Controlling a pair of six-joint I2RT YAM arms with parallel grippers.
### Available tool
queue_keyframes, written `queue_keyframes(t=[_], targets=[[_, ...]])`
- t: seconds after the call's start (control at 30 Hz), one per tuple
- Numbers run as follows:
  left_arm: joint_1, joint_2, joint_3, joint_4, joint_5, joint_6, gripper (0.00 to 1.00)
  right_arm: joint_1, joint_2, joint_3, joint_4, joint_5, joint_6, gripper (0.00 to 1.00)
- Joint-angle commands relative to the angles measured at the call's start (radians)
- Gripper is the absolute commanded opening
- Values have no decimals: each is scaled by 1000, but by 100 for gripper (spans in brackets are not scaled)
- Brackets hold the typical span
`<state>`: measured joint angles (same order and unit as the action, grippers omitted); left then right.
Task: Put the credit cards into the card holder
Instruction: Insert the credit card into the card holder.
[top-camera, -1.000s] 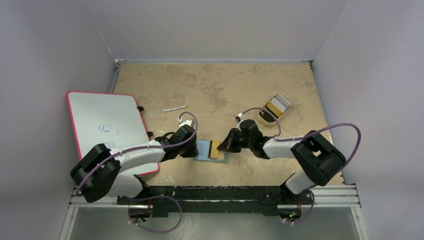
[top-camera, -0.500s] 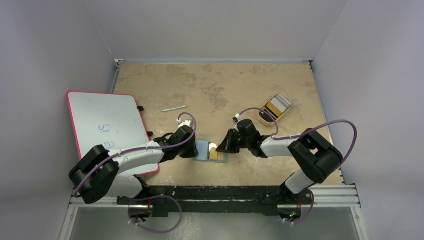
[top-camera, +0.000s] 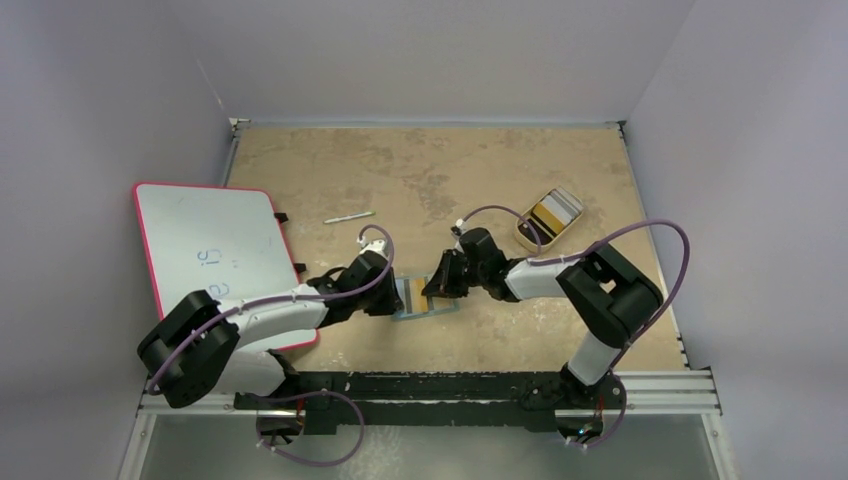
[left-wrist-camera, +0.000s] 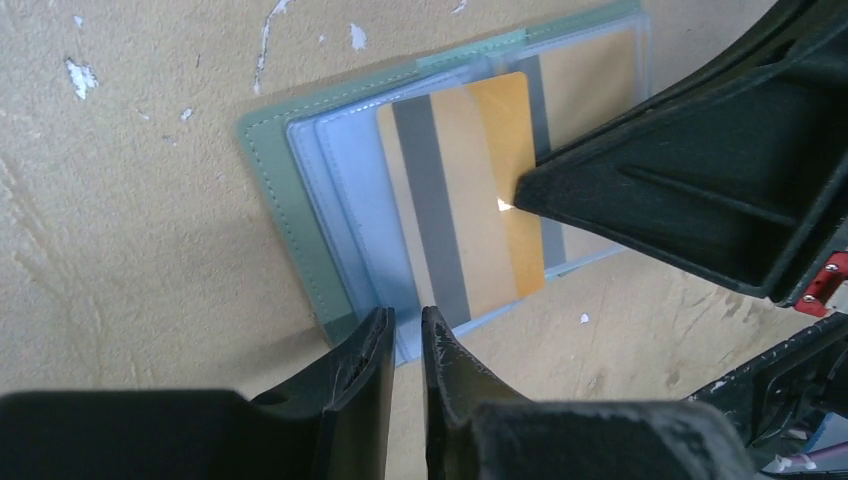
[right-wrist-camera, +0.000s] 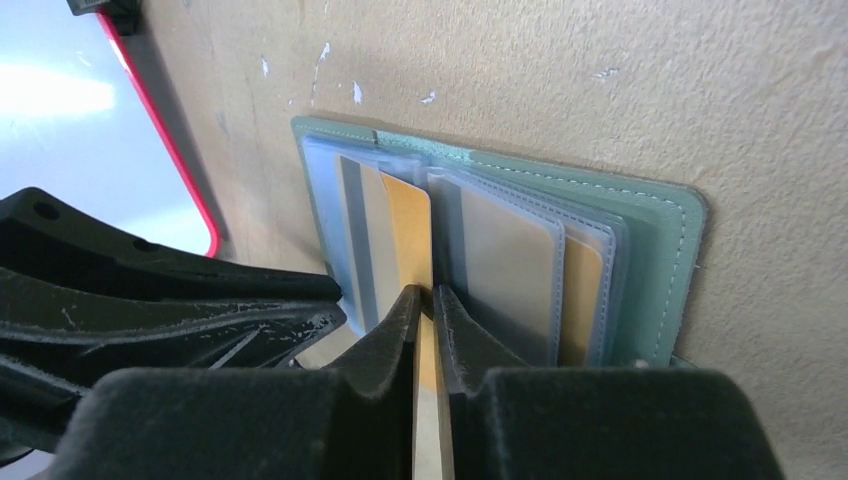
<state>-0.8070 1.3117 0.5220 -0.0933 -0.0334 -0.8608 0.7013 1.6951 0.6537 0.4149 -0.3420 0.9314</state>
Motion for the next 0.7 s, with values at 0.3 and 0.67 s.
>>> queue_keyframes(t=[0.3, 0.67], targets=[[26, -83, 28, -17, -39, 15, 21, 6, -45, 59, -179, 118, -103, 33], [95, -113, 18, -69, -34, -14, 20, 13, -85, 85, -204, 149, -129, 48]])
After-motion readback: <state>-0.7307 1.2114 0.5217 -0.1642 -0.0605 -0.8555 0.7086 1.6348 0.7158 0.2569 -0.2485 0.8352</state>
